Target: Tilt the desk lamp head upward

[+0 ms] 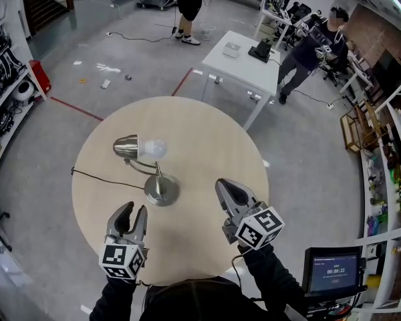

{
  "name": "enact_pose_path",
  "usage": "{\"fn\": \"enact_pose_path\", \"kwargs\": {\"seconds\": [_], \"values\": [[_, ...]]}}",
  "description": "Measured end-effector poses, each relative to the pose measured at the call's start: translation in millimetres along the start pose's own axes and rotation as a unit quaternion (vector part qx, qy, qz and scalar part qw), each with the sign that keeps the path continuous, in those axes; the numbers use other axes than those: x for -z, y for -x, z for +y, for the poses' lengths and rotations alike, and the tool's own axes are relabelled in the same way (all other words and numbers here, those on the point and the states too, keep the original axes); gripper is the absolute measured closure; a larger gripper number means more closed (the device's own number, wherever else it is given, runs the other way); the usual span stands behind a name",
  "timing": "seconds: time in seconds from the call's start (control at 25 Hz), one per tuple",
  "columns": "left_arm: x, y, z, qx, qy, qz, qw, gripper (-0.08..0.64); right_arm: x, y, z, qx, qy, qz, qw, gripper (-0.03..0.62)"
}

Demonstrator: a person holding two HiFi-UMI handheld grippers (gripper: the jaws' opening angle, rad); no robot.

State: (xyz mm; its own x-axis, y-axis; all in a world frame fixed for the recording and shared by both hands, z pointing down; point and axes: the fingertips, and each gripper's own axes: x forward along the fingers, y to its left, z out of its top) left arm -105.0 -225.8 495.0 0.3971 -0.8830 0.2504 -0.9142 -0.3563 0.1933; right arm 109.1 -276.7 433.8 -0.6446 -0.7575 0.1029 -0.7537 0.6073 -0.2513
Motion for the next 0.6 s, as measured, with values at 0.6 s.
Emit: {"fn": "enact_pose_path", "kwargs": {"seconds": [0.6], "values": [[12.3,-4.3,-1.7,0.006,0.005,0.015,0.9999,0.422,-1.0,-0.6,13.6,-0.012,0.024,0.006,1.0,0.586]]}}
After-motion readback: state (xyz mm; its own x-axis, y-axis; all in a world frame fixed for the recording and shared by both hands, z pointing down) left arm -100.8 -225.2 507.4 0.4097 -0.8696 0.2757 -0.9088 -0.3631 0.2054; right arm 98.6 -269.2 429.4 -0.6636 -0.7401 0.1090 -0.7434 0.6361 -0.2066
